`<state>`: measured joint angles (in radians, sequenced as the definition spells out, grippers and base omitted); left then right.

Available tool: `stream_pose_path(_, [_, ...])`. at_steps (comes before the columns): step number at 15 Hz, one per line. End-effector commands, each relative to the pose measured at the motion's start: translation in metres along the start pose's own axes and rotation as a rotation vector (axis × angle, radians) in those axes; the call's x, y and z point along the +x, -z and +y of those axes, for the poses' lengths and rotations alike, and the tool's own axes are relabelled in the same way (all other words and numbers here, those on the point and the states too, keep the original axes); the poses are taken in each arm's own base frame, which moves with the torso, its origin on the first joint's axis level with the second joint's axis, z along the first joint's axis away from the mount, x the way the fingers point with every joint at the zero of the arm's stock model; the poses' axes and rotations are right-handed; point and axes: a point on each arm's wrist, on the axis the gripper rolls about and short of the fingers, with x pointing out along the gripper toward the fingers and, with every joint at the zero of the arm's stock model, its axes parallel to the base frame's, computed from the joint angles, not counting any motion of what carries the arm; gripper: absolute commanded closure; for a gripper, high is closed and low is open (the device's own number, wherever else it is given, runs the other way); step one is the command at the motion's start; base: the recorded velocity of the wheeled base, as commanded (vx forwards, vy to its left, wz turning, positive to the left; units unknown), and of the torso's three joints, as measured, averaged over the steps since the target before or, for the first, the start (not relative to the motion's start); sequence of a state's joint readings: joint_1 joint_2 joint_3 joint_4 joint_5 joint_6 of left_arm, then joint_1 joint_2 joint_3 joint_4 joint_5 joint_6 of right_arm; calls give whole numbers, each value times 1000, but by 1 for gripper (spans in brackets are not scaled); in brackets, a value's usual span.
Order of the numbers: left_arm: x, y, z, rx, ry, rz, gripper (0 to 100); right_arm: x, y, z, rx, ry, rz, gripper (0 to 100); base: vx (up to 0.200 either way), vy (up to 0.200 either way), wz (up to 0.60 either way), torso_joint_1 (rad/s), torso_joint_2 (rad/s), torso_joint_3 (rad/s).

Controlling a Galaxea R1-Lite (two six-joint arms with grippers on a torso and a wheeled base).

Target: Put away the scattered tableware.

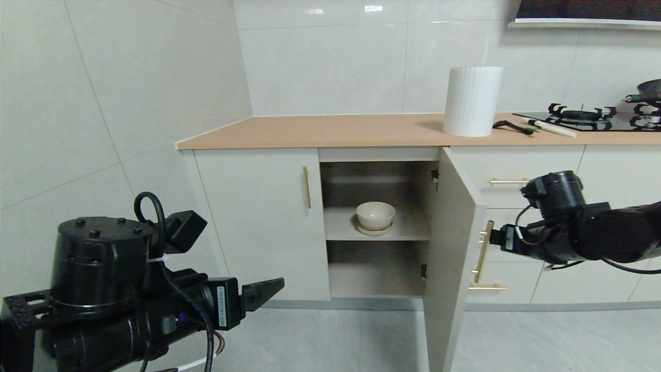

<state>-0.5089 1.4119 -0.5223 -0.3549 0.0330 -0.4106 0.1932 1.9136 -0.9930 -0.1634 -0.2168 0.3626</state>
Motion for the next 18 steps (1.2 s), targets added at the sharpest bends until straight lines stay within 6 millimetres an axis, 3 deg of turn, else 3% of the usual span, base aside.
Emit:
stream_pose_path(1, [-1,0,0,0,1,-4,0,25,15,48,-89,-74,40,0,0,0,0,0,0,0])
stream_pose_path(4, [-1,0,0,1,0,-1,0,49,23,90,-141,-121,36,0,0,0,0,0,0,0])
stream_pose_path(7, [1,1,0,1,-2,3,0,63,17,113,-145,-158,0,0,0,0,0,0,0,0])
stream_pose_path(18, [6,3,1,13,-13,22,0,75,11,126,-124,-202,-63,0,0,0,0,0,0,0])
